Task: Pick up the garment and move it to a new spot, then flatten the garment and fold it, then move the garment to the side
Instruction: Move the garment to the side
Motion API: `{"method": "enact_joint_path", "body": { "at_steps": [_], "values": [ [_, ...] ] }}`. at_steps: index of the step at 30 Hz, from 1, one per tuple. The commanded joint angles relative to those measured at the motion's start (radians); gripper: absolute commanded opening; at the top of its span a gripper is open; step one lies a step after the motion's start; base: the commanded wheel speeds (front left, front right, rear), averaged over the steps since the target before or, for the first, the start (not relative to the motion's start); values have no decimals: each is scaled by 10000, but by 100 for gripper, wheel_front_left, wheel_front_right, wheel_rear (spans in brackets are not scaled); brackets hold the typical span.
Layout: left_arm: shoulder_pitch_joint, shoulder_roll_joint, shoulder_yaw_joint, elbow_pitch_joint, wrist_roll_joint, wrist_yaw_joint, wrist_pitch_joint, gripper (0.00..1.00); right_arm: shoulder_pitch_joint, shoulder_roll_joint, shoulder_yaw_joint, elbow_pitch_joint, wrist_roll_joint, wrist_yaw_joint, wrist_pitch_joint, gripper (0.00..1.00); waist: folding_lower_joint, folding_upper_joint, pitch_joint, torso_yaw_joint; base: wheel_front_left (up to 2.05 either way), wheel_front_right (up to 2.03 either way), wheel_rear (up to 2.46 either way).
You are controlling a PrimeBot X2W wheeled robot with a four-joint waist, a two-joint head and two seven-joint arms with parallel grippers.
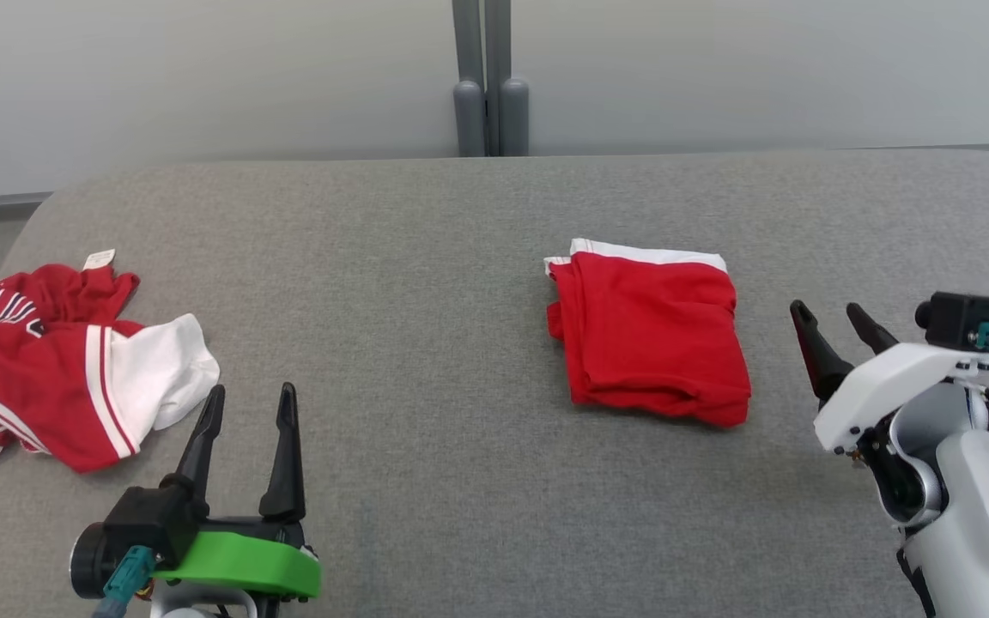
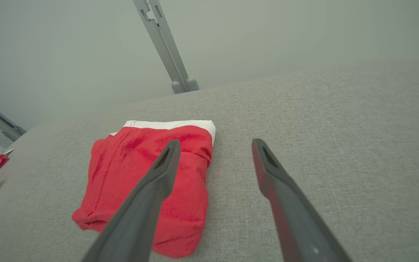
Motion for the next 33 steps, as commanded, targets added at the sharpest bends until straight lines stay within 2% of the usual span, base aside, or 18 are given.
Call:
{"method": "enact_joint_path", "body": {
  "at_steps": [1, 6, 16, 27, 28, 29, 30, 33],
  "values": [
    [-124, 2, -93, 50, -56, -39, -31, 100, -368, 30, -145, 233, -11, -1, 152, 100, 0, 0, 222, 342, 0, 0, 0],
    [-344, -5, -373, 147, -103, -86, -31, 100, -1488, 116, -326, 1598, 54, 0, 1160, 100, 0, 0, 538, 863, 0, 0, 0],
    [-771, -15, -588, 243, -201, -115, -31, 100, -2991, 40, -733, 4071, -44, 0, 2424, 100, 0, 0, 1268, 1622, 0, 0, 0],
    [-939, -16, -657, 313, -227, -14, -31, 100, -3455, 304, -529, 5475, 179, 0, 2568, 100, 0, 0, 1483, 1711, 0, 0, 0],
    [-931, -17, -643, 329, -192, -7, -31, 100, -3494, 309, -459, 5458, 236, 0, 2469, 83, 0, 0, 1448, 1660, 0, 0, 0],
    [-928, -17, -635, 332, -167, -5, -31, 100, -3535, 289, -379, 5431, 285, 0, 2354, 24, 0, 0, 1414, 1609, 0, 0, 0],
    [-928, -17, -635, 338, -154, -16, -31, 100, -3565, 241, -353, 5422, 329, 0, 2241, 0, 0, 0, 1382, 1565, 0, 0, 0],
    [-893, -17, -627, 340, -86, -21, -31, 100, -3669, 173, -172, 5378, 468, 0, 1949, 0, 0, 0, 1262, 1368, 0, 0, 0]
  ]
}}
